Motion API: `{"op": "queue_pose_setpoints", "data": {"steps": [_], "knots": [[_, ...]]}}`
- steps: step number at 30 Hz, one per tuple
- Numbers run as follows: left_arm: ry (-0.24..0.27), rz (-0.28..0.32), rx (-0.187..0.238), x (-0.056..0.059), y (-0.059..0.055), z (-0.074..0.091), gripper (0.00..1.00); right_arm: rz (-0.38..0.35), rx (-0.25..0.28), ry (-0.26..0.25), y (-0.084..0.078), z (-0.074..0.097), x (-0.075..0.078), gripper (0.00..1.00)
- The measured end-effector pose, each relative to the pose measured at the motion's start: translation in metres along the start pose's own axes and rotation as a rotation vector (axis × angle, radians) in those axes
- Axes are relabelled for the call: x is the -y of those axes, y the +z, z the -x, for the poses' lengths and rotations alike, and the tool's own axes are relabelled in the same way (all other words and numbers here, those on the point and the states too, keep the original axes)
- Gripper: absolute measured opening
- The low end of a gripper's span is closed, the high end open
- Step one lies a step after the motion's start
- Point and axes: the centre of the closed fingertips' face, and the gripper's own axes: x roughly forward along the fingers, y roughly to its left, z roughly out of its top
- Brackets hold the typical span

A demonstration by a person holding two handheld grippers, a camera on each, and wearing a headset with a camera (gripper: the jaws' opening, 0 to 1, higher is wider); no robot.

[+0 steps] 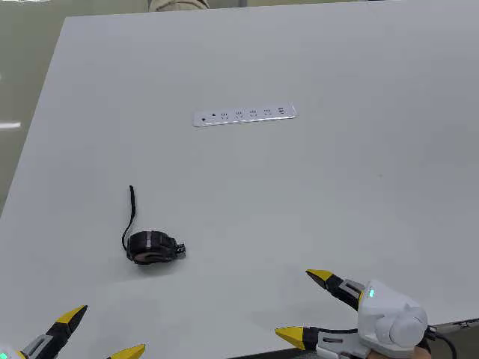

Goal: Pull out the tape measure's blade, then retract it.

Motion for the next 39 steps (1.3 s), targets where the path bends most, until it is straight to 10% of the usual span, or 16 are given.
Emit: {"op": "queue_pose_setpoints", "data": {"steps": [39], "knots": [[0.001, -0.018, -0.024, -0.0008, -0.0062, -0.002, 0.82, 0.004, -0.009, 0.014, -0.0035, -0.003, -0.0025, 0.71]]}}
